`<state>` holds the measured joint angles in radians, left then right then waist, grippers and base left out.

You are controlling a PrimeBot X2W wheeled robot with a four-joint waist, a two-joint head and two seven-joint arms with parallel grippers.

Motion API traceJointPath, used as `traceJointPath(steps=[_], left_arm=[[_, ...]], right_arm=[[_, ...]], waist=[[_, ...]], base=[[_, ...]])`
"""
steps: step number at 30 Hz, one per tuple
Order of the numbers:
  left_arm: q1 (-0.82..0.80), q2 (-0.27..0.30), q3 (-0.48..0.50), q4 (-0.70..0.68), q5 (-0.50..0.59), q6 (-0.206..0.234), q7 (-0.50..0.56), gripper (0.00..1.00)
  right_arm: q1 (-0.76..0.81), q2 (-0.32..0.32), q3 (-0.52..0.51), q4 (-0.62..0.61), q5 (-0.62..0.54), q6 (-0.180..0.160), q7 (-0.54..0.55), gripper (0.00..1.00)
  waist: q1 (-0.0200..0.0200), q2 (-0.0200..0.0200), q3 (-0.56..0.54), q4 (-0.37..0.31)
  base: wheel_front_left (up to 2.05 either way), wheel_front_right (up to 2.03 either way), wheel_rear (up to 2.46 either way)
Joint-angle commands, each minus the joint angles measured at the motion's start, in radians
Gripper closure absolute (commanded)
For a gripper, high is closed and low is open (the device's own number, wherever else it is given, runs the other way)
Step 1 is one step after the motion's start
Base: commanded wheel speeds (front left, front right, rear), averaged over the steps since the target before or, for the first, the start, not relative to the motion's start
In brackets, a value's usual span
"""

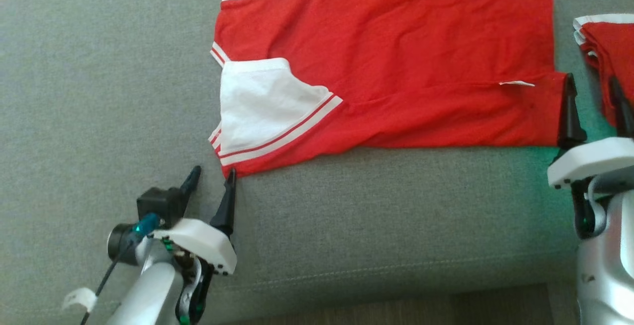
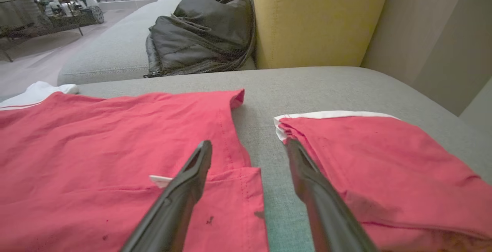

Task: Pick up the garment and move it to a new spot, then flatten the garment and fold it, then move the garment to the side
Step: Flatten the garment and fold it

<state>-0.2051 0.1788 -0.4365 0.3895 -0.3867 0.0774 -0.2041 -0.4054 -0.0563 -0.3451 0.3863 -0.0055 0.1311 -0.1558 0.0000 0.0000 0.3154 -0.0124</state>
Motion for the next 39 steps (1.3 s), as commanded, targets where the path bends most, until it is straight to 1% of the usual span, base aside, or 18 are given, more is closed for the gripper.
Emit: traceJointPath(steps=[1,4,5,6,7,8,10,12,17,18,24,25,26,27,28,33,36,39], left_arm=[[-0.037,0.007,0.04,0.005,-0.015,-0.013,0.003,0.0],[-0.051,0.001,0.036,0.032,-0.035,-0.039,0.008,0.0],[-0.054,0.0,0.032,0.04,-0.037,-0.046,0.01,0.13],[-0.055,-0.002,0.028,0.047,-0.042,-0.055,0.012,0.53],[-0.056,-0.005,0.025,0.054,-0.047,-0.063,0.013,0.86],[-0.057,-0.007,0.024,0.06,-0.055,-0.074,0.014,1.0],[-0.06,-0.01,0.019,0.069,-0.067,-0.095,0.015,1.0],[-0.067,-0.006,0.015,0.072,-0.064,-0.103,0.006,1.0],[-0.081,0.009,0.016,0.06,-0.04,-0.092,-0.022,1.0],[-0.081,0.009,0.016,0.06,-0.04,-0.092,-0.022,1.0],[-0.08,0.027,0.027,0.044,-0.034,-0.077,-0.033,1.0],[-0.077,0.029,0.028,0.044,-0.035,-0.076,-0.034,1.0],[-0.074,0.03,0.03,0.044,-0.037,-0.076,-0.035,1.0],[-0.072,0.031,0.03,0.044,-0.038,-0.074,-0.036,1.0],[-0.07,0.032,0.031,0.044,-0.039,-0.074,-0.036,1.0],[-0.057,0.054,0.038,0.021,-0.035,-0.066,-0.042,1.0],[-0.022,0.072,0.044,-0.019,-0.037,-0.06,-0.043,1.0],[0.024,0.097,0.051,-0.078,-0.043,-0.047,-0.028,1.0]], right_arm=[[0.037,0.005,0.03,-0.06,0.022,0.0,0.029,0.0],[0.088,0.006,0.076,-0.094,0.095,0.0,0.077,0.0],[0.101,0.006,0.083,-0.103,0.114,0.0,0.088,0.0],[0.112,0.006,0.087,-0.109,0.128,0.0,0.098,0.0],[0.12,0.006,0.087,-0.113,0.13,0.0,0.107,0.0],[0.127,0.006,0.085,-0.114,0.13,0.0,0.117,0.0],[0.132,0.006,0.079,-0.107,0.126,0.0,0.143,0.0],[0.127,0.006,0.07,-0.091,0.129,0.0,0.163,0.0],[0.095,0.006,0.037,-0.008,0.115,0.0,0.176,0.0],[0.095,0.006,0.037,-0.008,0.115,0.0,0.176,0.0],[0.033,0.006,0.007,0.124,0.107,0.0,0.155,0.0],[0.021,0.006,0.009,0.148,0.103,0.0,0.152,0.07],[0.01,0.006,0.013,0.173,0.099,0.0,0.152,0.5],[-0.001,0.006,0.017,0.196,0.095,0.0,0.15,0.74],[-0.012,0.006,0.021,0.217,0.091,0.0,0.151,1.0],[-0.041,0.006,0.081,0.289,0.141,0.0,0.155,1.0],[-0.024,0.006,0.094,0.272,0.148,0.0,0.166,1.0],[0.012,0.003,0.089,0.218,0.153,0.0,0.195,1.0]], waist=[[0.0,0.0,-0.004,0.002],[0.0,0.0,-0.009,-0.006],[0.0,0.0,-0.011,-0.009],[0.0,0.0,-0.012,-0.011],[0.0,0.0,-0.013,-0.013],[0.0,0.0,-0.015,-0.014],[0.0,0.0,-0.018,-0.015],[0.0,0.0,-0.02,-0.015],[0.0,0.0,-0.026,-0.005],[0.0,0.0,-0.026,-0.005],[0.0,0.0,-0.033,0.002],[0.0,0.0,-0.035,0.001],[0.0,0.0,-0.037,0.0],[0.0,0.0,-0.038,0.0],[0.0,0.0,-0.04,-0.001],[0.0,0.0,-0.05,-0.012],[0.0,0.0,-0.055,-0.022],[0.0,0.0,-0.058,-0.029]], base=[[0.0,0.0,0.0],[0.0,0.0,0.0],[0.0,0.0,0.0],[0.0,0.0,0.0],[0.0,0.0,0.0],[0.0,0.0,0.0],[0.0,0.0,0.0],[0.0,0.0,0.0],[0.0,0.0,0.0],[0.0,0.0,0.0],[0.0,0.0,0.0],[0.0,0.0,0.0],[0.0,0.0,0.0],[0.0,0.0,0.0],[0.0,0.0,0.0],[0.0,0.0,0.0],[0.0,0.0,0.0],[0.0,0.0,0.0]])
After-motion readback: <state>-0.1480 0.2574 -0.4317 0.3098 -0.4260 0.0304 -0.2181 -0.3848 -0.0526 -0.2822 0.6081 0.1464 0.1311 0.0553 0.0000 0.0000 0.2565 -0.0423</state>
